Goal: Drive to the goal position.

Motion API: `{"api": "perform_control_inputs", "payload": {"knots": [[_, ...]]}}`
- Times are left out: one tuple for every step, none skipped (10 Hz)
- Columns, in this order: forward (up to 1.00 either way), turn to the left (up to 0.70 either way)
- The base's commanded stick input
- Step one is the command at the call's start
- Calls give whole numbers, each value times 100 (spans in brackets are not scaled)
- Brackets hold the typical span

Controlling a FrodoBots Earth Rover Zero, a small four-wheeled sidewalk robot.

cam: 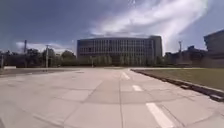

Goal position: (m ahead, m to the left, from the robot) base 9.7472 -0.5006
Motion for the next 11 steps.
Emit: {"api": "perform_control_inputs", "payload": {"knots": [[70, 0], [70, 0], [70, 0], [70, 0], [70, 0], [70, 0], [70, 0], [70, 0], [70, 0], [70, 0], [70, 0]]}}
